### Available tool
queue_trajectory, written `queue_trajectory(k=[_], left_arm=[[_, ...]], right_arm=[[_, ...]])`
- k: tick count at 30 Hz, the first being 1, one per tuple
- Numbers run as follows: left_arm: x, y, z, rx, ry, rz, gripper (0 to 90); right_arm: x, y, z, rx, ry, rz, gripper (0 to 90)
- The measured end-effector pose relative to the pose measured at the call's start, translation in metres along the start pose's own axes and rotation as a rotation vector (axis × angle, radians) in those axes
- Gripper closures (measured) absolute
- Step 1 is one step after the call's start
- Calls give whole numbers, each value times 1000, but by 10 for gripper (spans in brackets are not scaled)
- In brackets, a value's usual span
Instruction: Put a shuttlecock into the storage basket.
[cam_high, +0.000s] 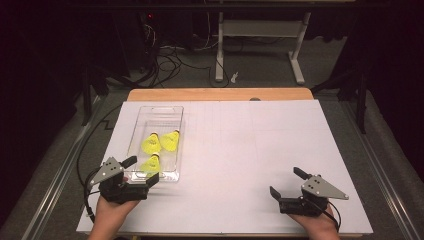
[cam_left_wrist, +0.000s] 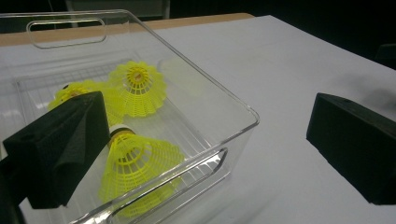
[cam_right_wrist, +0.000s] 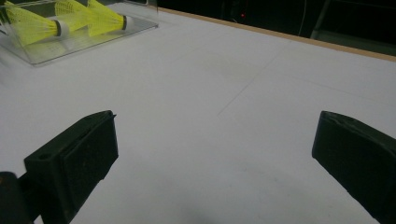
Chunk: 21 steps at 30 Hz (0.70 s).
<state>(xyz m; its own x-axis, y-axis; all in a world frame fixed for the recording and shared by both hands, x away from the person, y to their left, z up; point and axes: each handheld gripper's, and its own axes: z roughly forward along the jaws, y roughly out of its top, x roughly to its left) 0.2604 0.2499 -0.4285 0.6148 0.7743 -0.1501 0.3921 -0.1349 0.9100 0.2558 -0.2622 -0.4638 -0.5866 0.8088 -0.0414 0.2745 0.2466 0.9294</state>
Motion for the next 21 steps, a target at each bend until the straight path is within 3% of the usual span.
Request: queue_trajectory(k=[6,9,16,21], left_arm=[[4,-5,4,5,1,13,5],[7,-7,5,4,-14,-12,3],[7,-9,9,49,-26,-16,3],[10,-9,4,14,-10,-29,3]], right_arm=[[0,0,-1,-8,-5,5,9],[0,0,-1,-15,-5,9,8],[2,0,-2,-18,-4,12,7],[2,1,-3,-22,-3,9,7]])
